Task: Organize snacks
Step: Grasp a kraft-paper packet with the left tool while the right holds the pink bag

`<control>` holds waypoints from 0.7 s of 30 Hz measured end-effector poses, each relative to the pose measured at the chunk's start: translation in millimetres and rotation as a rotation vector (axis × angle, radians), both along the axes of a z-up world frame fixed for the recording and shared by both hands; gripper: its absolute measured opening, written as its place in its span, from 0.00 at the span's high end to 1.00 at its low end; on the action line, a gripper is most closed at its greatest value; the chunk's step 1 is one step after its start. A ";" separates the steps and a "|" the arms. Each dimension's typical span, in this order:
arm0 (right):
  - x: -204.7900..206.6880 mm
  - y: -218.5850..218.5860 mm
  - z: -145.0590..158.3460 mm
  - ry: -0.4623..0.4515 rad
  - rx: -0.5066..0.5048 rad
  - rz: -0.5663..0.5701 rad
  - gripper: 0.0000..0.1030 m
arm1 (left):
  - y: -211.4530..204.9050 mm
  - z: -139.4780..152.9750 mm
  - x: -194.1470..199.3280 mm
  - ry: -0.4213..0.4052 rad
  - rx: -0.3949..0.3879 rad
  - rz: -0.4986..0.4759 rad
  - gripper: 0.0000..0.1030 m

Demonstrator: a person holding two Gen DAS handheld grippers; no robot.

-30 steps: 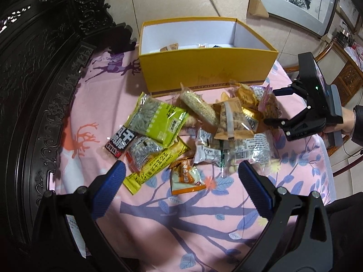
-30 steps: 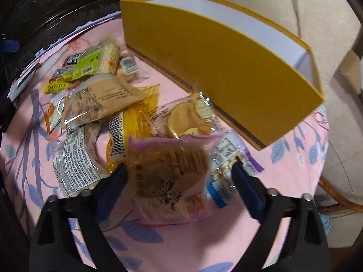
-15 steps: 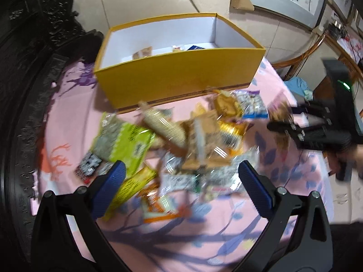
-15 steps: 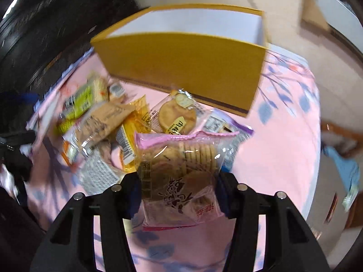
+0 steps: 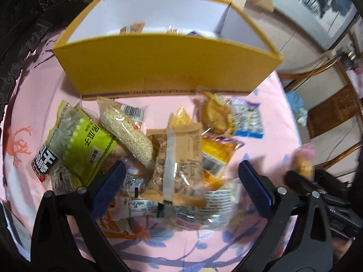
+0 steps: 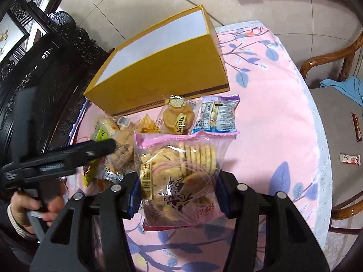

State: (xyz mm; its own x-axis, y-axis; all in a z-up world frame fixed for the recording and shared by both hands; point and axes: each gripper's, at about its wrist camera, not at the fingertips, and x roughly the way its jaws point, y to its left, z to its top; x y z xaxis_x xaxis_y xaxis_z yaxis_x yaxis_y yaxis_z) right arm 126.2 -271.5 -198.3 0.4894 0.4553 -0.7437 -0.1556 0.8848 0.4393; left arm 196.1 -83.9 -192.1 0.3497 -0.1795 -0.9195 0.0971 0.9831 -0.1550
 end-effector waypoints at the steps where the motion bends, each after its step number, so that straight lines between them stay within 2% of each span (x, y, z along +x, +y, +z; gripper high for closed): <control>1: -0.2 -0.8 1.3 -0.005 0.009 -0.003 0.47 | -2.0 -4.1 1.1 0.006 0.016 -0.002 0.02; 4: -0.6 -3.9 2.3 -0.007 0.037 -0.013 0.47 | -9.1 -16.2 4.5 0.031 0.070 -0.015 0.02; 9: -3.9 -8.4 2.1 -0.013 0.054 -0.019 0.47 | -15.0 -30.9 6.3 0.064 0.102 -0.016 0.02; 11: -4.5 -10.7 2.1 -0.013 0.058 -0.025 0.47 | -14.3 -33.9 6.6 0.069 0.103 -0.018 0.05; 12: -4.7 -11.7 2.0 -0.015 0.059 -0.029 0.47 | -14.2 -35.7 6.5 0.072 0.100 -0.023 0.14; 13: -5.1 -12.8 2.2 -0.016 0.060 -0.034 0.47 | -13.3 -37.3 6.8 0.081 0.096 -0.029 0.31; 15: -5.4 -15.0 2.2 -0.018 0.064 -0.044 0.47 | -10.3 -44.3 8.1 0.118 0.081 -0.025 0.42; 21: -8.2 -16.1 6.0 -0.030 0.059 -0.051 0.47 | -0.8 -36.0 4.6 0.096 0.035 -0.007 0.48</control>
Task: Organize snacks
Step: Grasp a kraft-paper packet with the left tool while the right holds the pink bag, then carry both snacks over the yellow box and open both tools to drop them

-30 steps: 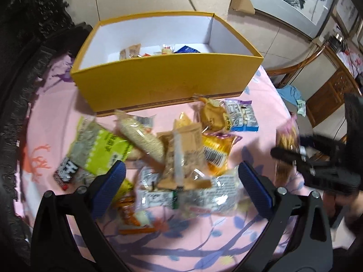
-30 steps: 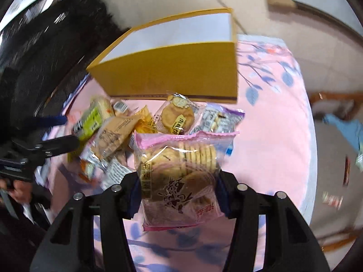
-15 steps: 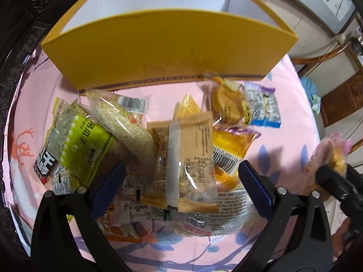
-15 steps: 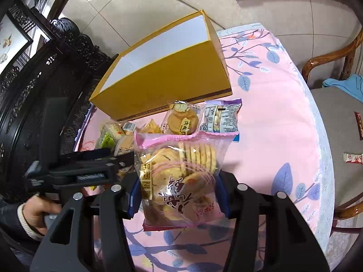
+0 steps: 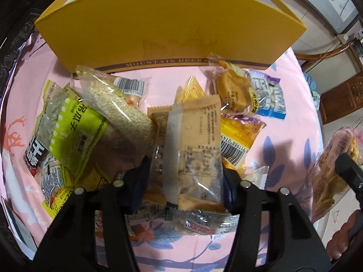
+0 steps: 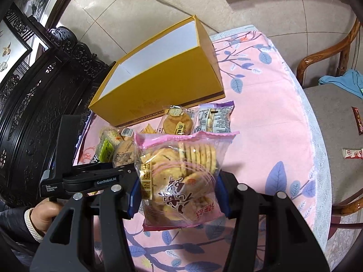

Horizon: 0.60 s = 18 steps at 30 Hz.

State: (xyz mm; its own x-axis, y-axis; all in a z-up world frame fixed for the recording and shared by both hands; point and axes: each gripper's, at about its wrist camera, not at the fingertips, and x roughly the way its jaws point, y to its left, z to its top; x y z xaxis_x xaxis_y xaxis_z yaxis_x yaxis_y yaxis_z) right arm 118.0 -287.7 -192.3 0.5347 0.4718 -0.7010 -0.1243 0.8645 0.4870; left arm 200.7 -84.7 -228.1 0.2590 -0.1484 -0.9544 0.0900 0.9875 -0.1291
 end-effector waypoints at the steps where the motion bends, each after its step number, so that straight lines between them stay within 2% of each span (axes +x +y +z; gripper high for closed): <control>1: -0.7 0.8 1.4 -0.003 -0.003 0.002 0.47 | 2.3 3.2 -1.0 -0.006 -0.010 0.004 0.48; 10: -5.8 11.4 14.3 -0.026 -0.028 0.024 0.47 | 10.2 26.3 -19.2 -0.077 -0.048 -0.020 0.54; 13: -8.4 16.6 21.5 -0.039 -0.038 0.030 0.47 | 13.0 31.0 -23.1 -0.083 -0.085 -0.007 0.55; 18: -11.5 22.9 36.0 -0.067 -0.049 0.041 0.47 | 26.0 63.6 -30.2 -0.167 -0.123 0.007 0.55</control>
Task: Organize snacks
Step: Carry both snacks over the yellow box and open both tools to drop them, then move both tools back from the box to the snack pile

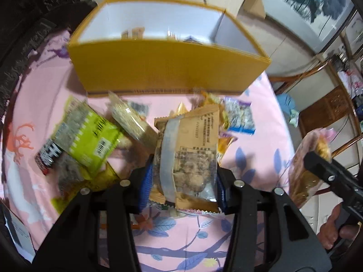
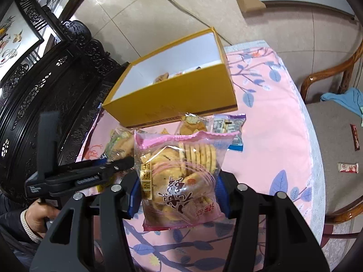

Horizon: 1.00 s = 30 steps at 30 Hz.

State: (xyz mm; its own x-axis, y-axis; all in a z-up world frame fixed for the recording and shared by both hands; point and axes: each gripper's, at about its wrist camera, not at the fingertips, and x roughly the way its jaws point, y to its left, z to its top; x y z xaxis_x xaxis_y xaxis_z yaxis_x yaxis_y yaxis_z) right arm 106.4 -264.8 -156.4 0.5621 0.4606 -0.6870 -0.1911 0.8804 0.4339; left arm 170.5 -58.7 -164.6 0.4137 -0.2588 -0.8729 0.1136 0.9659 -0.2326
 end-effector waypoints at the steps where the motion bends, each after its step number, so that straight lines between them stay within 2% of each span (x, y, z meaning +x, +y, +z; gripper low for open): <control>1: 0.5 1.5 3.9 -0.007 -0.001 0.003 0.47 | 3.8 7.5 -0.6 -0.018 -0.006 0.007 0.55; 7: 15.2 13.1 36.4 -0.082 -0.005 0.028 0.47 | 27.5 61.6 7.0 -0.158 -0.030 0.056 0.55; 14: 70.5 24.7 90.6 -0.233 -0.005 0.047 0.47 | 39.7 121.0 44.6 -0.328 -0.038 0.074 0.55; 20: 137.1 25.7 117.7 -0.321 -0.027 0.038 0.47 | 38.9 143.5 92.0 -0.402 -0.022 0.073 0.55; 25: 182.4 40.2 126.2 -0.375 -0.102 0.043 0.47 | 38.0 146.5 133.1 -0.435 0.005 0.080 0.53; 26: 186.9 43.0 125.9 -0.373 -0.123 0.037 0.45 | 37.9 146.6 142.6 -0.427 0.022 0.087 0.51; 28: 196.5 45.6 127.3 -0.361 -0.164 -0.013 0.31 | 40.9 152.9 149.1 -0.432 0.060 0.136 0.16; 30: 188.3 42.1 128.0 -0.394 -0.127 -0.033 0.27 | 48.4 164.8 137.2 -0.504 0.063 0.178 0.08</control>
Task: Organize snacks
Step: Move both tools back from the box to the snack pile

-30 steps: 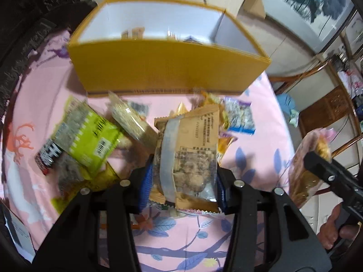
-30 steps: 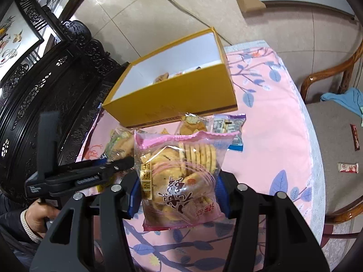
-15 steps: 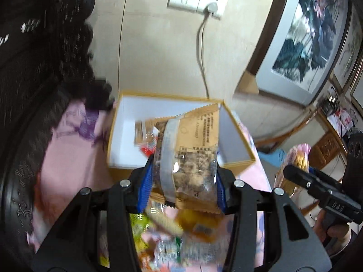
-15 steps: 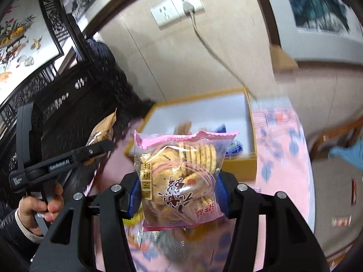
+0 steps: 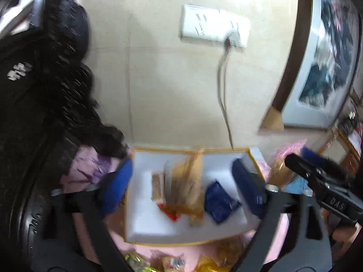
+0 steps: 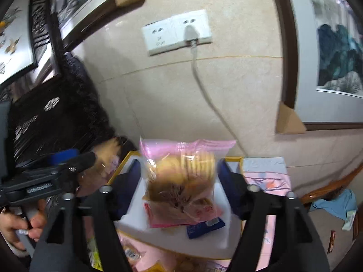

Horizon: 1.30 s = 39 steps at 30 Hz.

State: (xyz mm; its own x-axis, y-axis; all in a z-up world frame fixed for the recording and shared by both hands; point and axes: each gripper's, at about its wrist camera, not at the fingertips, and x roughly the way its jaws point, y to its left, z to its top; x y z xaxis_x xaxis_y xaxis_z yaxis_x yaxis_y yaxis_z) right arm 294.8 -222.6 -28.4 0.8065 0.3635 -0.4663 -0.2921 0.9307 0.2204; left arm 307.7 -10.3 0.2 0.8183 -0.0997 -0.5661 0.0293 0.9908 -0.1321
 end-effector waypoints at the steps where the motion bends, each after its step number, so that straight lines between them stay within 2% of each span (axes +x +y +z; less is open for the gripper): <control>1: -6.6 -1.7 -2.5 -0.007 0.011 0.007 0.23 | 2.7 2.7 -5.7 -0.017 0.003 0.001 0.06; 3: -20.3 -4.4 -12.8 0.006 0.006 0.008 0.10 | 8.5 2.7 -18.9 -0.016 0.016 0.003 0.05; 8: -63.2 -6.3 -58.7 0.135 -0.005 0.092 0.10 | 22.0 -18.8 -54.5 0.054 0.032 -0.008 0.05; 12: -109.9 -4.0 -95.0 0.242 -0.048 0.137 0.10 | 32.3 -50.8 -95.4 0.137 0.064 0.004 0.05; 15: -147.3 -0.4 -118.2 0.298 -0.111 0.144 0.10 | 40.5 -84.1 -133.6 0.237 0.083 0.041 0.05; 18: -175.2 2.7 -138.4 0.356 -0.164 0.125 0.10 | 44.7 -112.2 -165.5 0.341 0.071 0.035 0.05; 21: -192.7 6.3 -151.6 0.391 -0.193 0.121 0.10 | 43.9 -137.9 -198.2 0.438 0.096 0.028 0.05; 23: -197.9 12.5 -156.7 0.384 -0.217 0.152 0.10 | 43.4 -145.8 -211.1 0.467 0.089 0.023 0.05; 26: -198.4 24.3 -156.4 0.315 -0.261 0.224 0.10 | 44.9 -147.7 -220.1 0.470 0.082 0.024 0.05; 29: -197.4 49.7 -159.9 0.243 -0.393 0.382 0.10 | 49.5 -143.3 -224.8 0.451 0.077 0.040 0.05; 32: -199.3 77.3 -171.5 0.161 -0.579 0.586 0.10 | 59.9 -140.5 -231.7 0.439 0.062 0.065 0.05; 35: -200.6 96.5 -189.2 0.131 -0.719 0.727 0.10 | 70.6 -141.1 -240.1 0.443 0.044 0.101 0.05; 39: -195.1 110.2 -204.0 0.152 -0.776 0.832 0.10 | 83.0 -142.1 -251.0 0.452 0.022 0.141 0.05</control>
